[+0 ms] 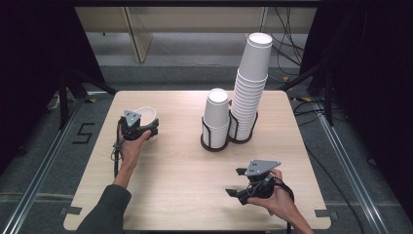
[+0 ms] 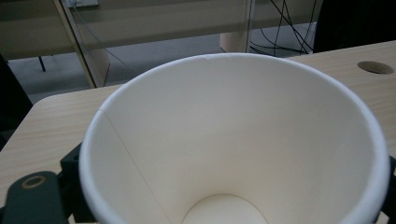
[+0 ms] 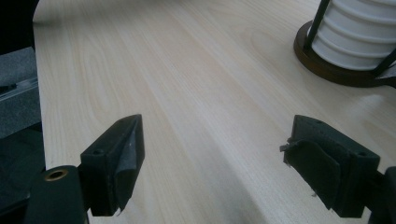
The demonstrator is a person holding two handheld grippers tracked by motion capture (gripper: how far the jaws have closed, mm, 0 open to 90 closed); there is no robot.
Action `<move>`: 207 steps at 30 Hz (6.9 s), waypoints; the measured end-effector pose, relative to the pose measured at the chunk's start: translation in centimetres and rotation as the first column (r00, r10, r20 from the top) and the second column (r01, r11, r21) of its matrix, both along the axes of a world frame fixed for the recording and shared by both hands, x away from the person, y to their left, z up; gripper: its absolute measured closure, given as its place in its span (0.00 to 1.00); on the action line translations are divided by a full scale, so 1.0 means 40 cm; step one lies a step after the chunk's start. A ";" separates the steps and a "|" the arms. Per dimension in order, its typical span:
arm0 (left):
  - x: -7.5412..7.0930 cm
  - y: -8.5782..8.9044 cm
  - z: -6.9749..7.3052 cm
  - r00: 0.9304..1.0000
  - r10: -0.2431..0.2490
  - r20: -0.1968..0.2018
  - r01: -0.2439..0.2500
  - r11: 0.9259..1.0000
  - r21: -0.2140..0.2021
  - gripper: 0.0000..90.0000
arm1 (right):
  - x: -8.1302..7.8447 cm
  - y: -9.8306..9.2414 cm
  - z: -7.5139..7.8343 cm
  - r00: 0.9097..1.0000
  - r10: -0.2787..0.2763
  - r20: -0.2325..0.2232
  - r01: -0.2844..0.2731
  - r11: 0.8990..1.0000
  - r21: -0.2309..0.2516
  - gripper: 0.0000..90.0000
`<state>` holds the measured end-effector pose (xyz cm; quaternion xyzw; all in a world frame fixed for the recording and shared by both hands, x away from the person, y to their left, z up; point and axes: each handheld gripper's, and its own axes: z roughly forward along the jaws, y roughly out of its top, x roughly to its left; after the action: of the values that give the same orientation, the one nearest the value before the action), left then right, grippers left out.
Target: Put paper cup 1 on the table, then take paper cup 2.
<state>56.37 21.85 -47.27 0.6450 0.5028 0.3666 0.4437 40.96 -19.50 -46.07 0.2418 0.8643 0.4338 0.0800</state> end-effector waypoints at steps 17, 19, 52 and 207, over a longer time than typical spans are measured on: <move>0.023 -0.015 -0.032 0.998 0.011 -0.057 -0.009 0.999 0.035 0.10 | -0.002 0.002 0.000 1.000 0.013 0.001 -0.013 1.000 -0.004 0.22; 0.018 -0.011 -0.039 0.999 0.012 -0.049 -0.011 1.000 0.026 0.11 | -0.001 0.003 -0.001 1.000 0.017 0.006 -0.017 1.000 -0.005 0.22; -0.046 0.048 -0.061 0.984 -0.052 -0.170 0.056 0.998 0.021 0.16 | -0.006 -0.002 0.006 1.000 0.021 0.000 -0.021 1.000 -0.011 0.23; -0.545 -0.144 -0.059 0.864 -0.500 -0.061 0.499 0.866 -0.035 0.16 | 0.410 -0.063 0.762 0.766 -0.587 0.262 0.434 0.773 0.463 0.20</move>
<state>34.57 16.08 -49.63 0.7611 0.3371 0.2126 0.5118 57.37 -22.02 -15.59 0.3907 0.6291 0.5905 0.3208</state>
